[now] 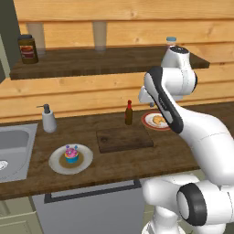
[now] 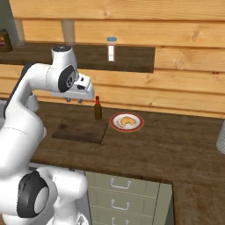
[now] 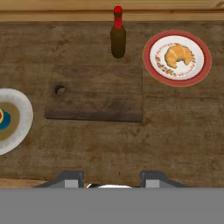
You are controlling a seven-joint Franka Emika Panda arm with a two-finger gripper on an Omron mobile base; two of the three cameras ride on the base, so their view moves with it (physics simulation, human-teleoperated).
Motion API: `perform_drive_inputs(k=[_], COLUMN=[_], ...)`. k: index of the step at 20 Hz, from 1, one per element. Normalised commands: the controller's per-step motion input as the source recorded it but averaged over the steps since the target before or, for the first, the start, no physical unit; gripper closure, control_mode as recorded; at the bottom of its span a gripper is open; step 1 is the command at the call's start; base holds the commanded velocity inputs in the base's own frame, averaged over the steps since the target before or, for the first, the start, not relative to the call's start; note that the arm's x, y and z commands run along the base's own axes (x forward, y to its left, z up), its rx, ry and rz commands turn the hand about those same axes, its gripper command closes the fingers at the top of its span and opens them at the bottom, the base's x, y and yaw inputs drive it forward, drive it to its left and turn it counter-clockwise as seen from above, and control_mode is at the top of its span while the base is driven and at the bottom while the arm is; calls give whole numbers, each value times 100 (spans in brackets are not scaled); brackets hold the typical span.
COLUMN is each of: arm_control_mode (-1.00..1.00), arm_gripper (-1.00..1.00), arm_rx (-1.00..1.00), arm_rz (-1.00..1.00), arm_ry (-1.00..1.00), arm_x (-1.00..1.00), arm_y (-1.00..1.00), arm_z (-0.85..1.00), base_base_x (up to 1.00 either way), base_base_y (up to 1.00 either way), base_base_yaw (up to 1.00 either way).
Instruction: From the different types of pastries on the counter, select a croissant and place it on the cutting board. Then retrieve a jar of jam from the cabinet and place it alongside the croissant on the cutting board.
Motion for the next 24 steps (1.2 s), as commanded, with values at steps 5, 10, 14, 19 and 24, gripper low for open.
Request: perform_drive_inputs(k=[5,10,14,19,24], arm_control_mode=[-100,-100,-100,-100,-100], arm_gripper=[-100,-100,-100,-100,-100], arm_rx=[0,0,0,2,0], arm_rz=[4,9,15,8,-3], arm_ry=[0,1,0,1,7], arm_x=[-11,1,28,17,22], arm_y=[-36,-77,-86,-36,0], arm_z=[-50,-88,-55,-18,-6], base_base_x=[0,0,0,0,0], base_base_y=[0,0,0,0,0], base_base_yaw=[0,0,0,0,0])
